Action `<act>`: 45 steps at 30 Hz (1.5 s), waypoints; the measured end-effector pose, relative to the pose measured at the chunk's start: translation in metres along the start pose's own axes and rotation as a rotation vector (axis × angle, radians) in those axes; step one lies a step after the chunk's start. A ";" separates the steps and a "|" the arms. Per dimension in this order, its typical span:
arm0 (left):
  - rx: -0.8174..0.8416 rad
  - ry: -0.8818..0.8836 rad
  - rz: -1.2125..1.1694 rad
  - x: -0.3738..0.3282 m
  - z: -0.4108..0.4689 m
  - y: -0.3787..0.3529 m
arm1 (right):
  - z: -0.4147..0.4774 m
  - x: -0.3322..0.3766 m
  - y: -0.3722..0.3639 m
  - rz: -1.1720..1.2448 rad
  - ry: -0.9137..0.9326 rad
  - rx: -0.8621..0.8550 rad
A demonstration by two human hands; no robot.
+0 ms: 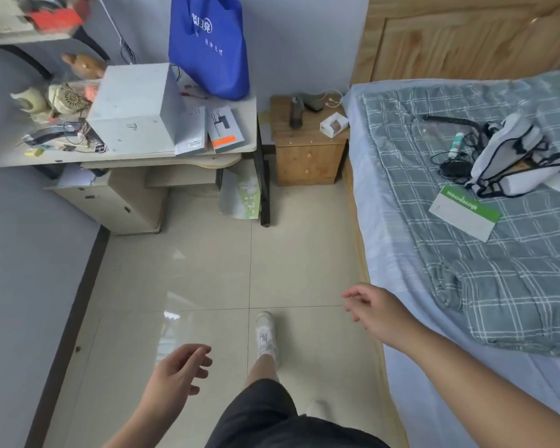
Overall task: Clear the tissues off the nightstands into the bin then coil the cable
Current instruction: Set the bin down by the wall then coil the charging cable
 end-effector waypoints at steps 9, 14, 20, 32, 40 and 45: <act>0.169 -0.111 0.147 -0.212 0.157 -0.015 | 0.119 0.019 0.052 0.091 -0.149 -0.125; 0.210 -0.199 0.178 -0.338 0.221 -0.040 | 0.144 -0.007 0.086 0.144 -0.295 -0.188; 0.201 -0.190 0.190 -0.434 0.283 -0.102 | 0.227 -0.037 0.142 0.206 -0.376 -0.216; 0.145 -0.060 0.153 -0.556 0.361 -0.189 | 0.490 0.060 0.352 0.263 -0.177 -0.232; 0.163 -0.033 0.106 -0.652 0.461 -0.214 | 0.640 0.119 0.406 0.271 -0.142 -0.228; 0.237 -0.017 0.058 -0.735 0.539 -0.231 | 0.708 0.137 0.420 0.324 -0.223 -0.221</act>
Point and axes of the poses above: each hand's wrist, its own z-axis towards the middle knuckle, its own y-axis out of the back of the hand, x = y × z, the point moved 4 cm from there along z, towards the middle knuckle, and after that the axes turned 9 degrees about y, right-handed, at the moved point
